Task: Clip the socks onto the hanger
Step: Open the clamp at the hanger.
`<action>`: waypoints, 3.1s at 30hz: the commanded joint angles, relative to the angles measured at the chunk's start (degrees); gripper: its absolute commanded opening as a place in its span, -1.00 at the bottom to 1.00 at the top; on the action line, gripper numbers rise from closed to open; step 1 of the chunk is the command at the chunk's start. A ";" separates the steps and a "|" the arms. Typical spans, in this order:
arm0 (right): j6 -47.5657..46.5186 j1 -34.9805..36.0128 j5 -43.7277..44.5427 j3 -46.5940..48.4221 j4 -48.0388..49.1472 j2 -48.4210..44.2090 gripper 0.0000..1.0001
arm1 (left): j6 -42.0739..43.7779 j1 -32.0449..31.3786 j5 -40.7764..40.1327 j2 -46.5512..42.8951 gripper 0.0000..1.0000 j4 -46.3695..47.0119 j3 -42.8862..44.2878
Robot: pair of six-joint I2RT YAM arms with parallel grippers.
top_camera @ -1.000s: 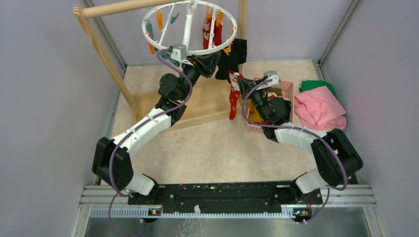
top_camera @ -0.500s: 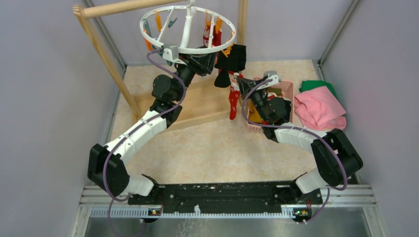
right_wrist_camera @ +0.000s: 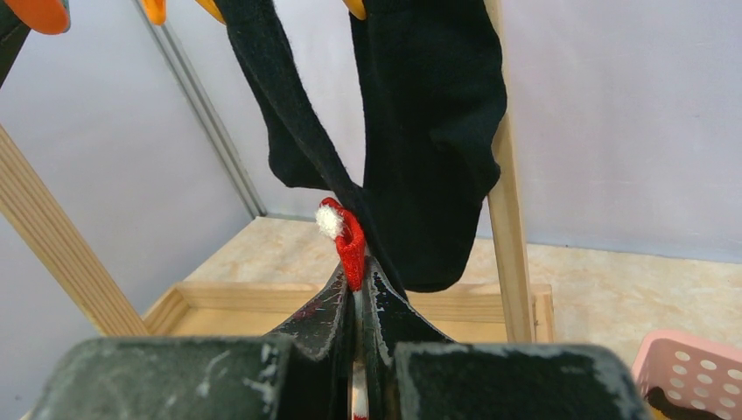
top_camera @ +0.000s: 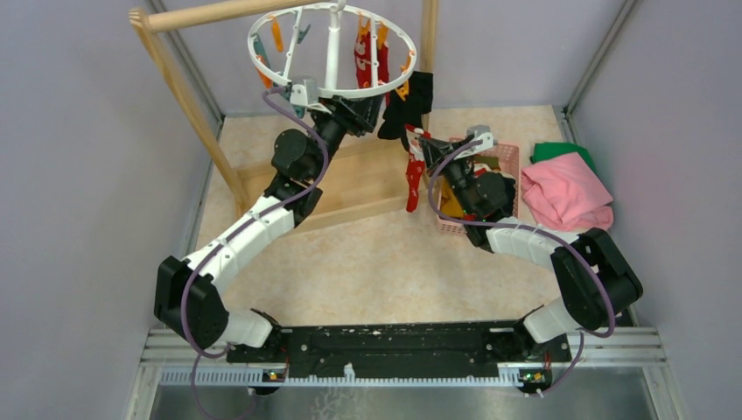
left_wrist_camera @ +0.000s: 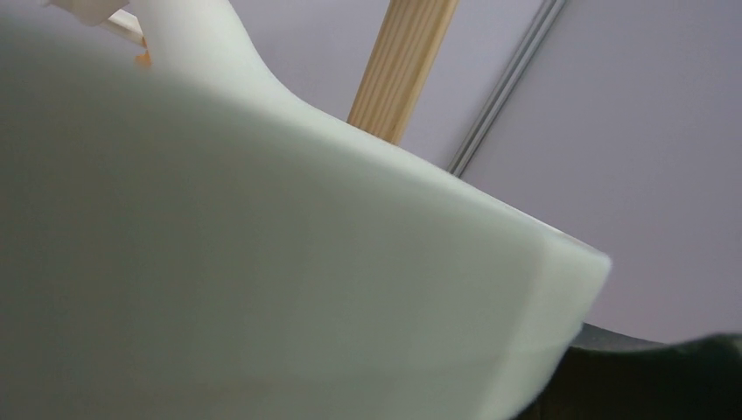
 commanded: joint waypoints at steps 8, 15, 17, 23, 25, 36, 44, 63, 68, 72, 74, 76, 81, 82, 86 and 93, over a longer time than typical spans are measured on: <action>0.91 -0.79 -0.52 -0.26 2.36 -2.19 -1.00 | 1.17 0.24 -0.07 0.34 0.28 2.87 3.80; 0.90 -0.77 -0.46 -0.34 2.37 -2.12 -1.00 | 3.24 0.24 0.91 1.16 0.26 5.43 3.14; 0.86 -0.81 -0.51 -0.34 2.35 -2.12 -1.00 | 3.88 0.20 1.33 1.12 0.26 6.38 2.75; 0.91 -0.77 -0.42 -0.34 2.34 -2.03 -1.00 | 5.26 0.22 2.84 0.65 0.26 9.58 0.82; 0.90 -0.77 -0.45 -0.34 2.37 -2.01 -1.00 | 5.54 0.20 3.42 0.50 0.26 9.95 0.58; 1.10 -0.77 -0.70 -0.17 2.36 -1.86 -1.00 | 6.16 0.21 4.88 -0.04 0.36 9.43 -0.32; 1.18 -0.80 -0.78 -0.03 2.31 -1.73 -1.00 | 6.81 0.20 5.20 0.34 0.35 8.78 0.11; 1.18 -0.82 -0.78 -0.10 2.35 -1.72 -1.00 | 5.93 -1.88 -0.91 -0.48 0.42 3.31 1.04; 1.20 -0.78 -0.78 -0.08 2.37 -1.68 -1.00 | 5.43 -2.43 -1.87 -0.73 0.41 2.25 1.17; 1.26 -0.79 -0.85 -0.17 2.32 -1.63 -1.00 | 5.14 -3.08 -3.00 -0.96 0.41 1.61 1.08; 1.26 -0.77 -0.87 -0.17 2.37 -1.65 -1.00 | 5.37 -3.45 -3.91 -1.10 0.41 1.39 1.04; 1.26 -0.79 -0.91 -0.17 2.38 -1.62 -1.00 | 5.93 -3.87 -4.90 -1.18 0.41 1.18 1.04; 1.35 -0.78 -1.05 -0.17 2.38 -1.74 -1.00 | 7.69 -5.16 -8.84 -1.03 0.38 0.27 1.59; 1.35 -0.82 -1.08 -0.17 2.40 -1.78 -1.00 | 8.00 -5.35 -9.48 -0.91 0.35 0.00 1.69; 1.43 -0.81 -1.13 -0.19 2.44 -1.84 -1.00 | 8.94 -5.94 -11.46 -0.92 0.30 -0.47 2.01; 1.43 -0.82 -1.14 -0.26 2.40 -1.87 -1.00 | 9.94 -6.10 -12.58 -0.79 0.26 -0.76 2.82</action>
